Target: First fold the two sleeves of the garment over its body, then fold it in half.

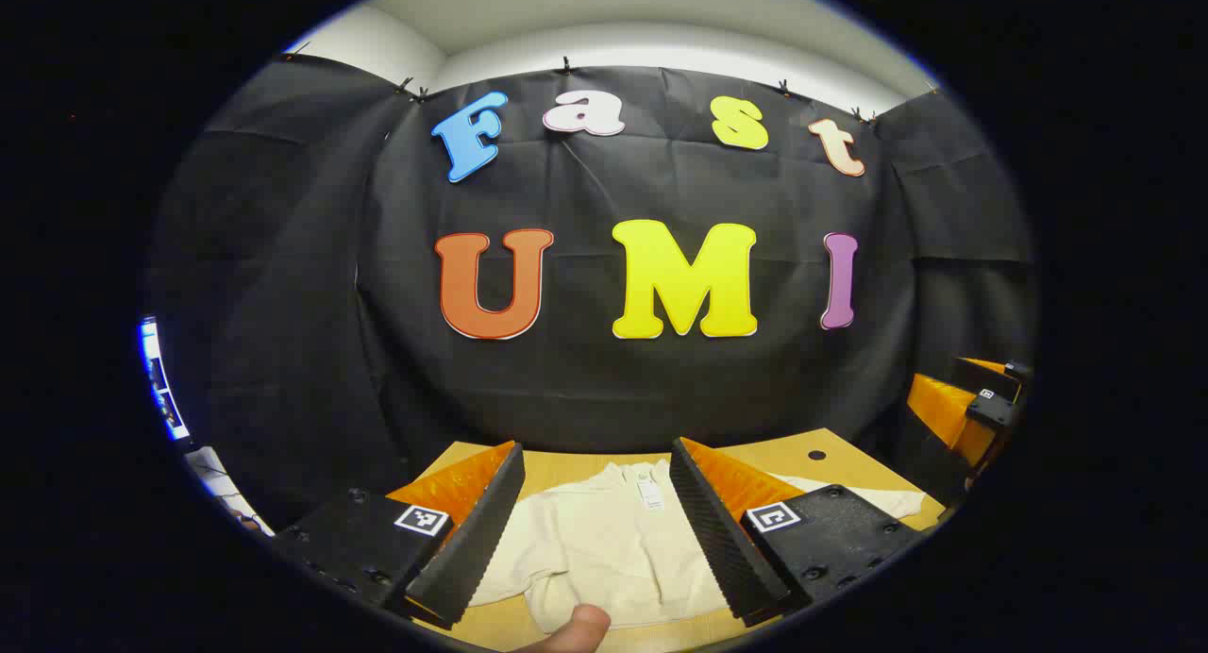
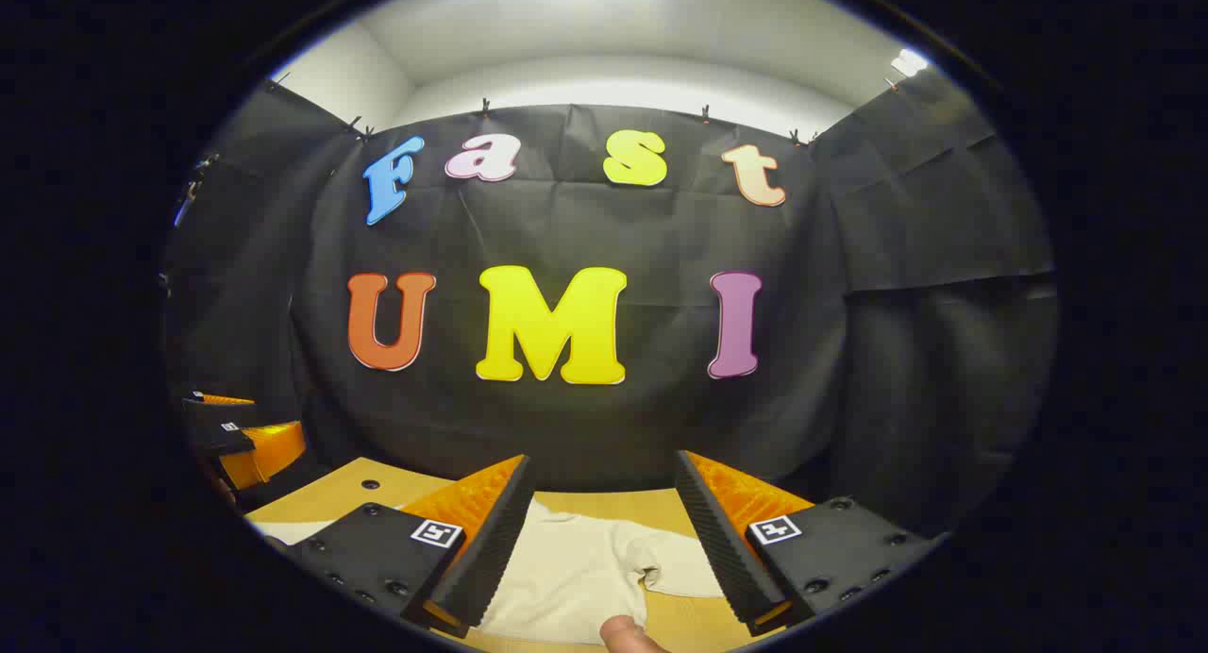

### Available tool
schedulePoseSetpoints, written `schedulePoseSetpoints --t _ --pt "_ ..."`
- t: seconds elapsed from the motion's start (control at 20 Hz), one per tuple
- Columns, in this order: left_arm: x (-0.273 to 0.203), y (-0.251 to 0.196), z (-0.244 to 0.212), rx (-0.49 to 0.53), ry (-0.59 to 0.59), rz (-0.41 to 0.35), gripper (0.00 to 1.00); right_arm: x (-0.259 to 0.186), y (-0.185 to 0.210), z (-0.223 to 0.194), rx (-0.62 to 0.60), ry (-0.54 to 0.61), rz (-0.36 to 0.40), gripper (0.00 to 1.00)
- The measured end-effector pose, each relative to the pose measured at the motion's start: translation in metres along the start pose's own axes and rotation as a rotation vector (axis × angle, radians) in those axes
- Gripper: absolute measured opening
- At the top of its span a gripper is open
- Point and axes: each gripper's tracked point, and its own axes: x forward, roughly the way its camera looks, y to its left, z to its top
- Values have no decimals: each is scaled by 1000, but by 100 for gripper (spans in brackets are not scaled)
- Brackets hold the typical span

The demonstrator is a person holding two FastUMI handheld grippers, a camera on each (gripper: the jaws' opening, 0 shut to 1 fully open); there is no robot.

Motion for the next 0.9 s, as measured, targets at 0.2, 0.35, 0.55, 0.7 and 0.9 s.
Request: schedulePoseSetpoints --t 0.2,0.35,0.55,0.7,0.9 --pt "4 -6 -3 32 -8 29 98 10 5 -3 -20 -12 28 94" --pt "8 -13 -4 36 -3 32 98 19 4 -2 -32 -25 40 94" --pt "17 -30 -6 8 -6 13 98 32 -1 -6 -39 -15 65 94" --pt "22 -33 -14 7 12 18 98 37 -1 -9 -39 -5 85 94" --pt "25 -32 -19 18 23 33 98 42 0 -13 -48 -3 95 94"
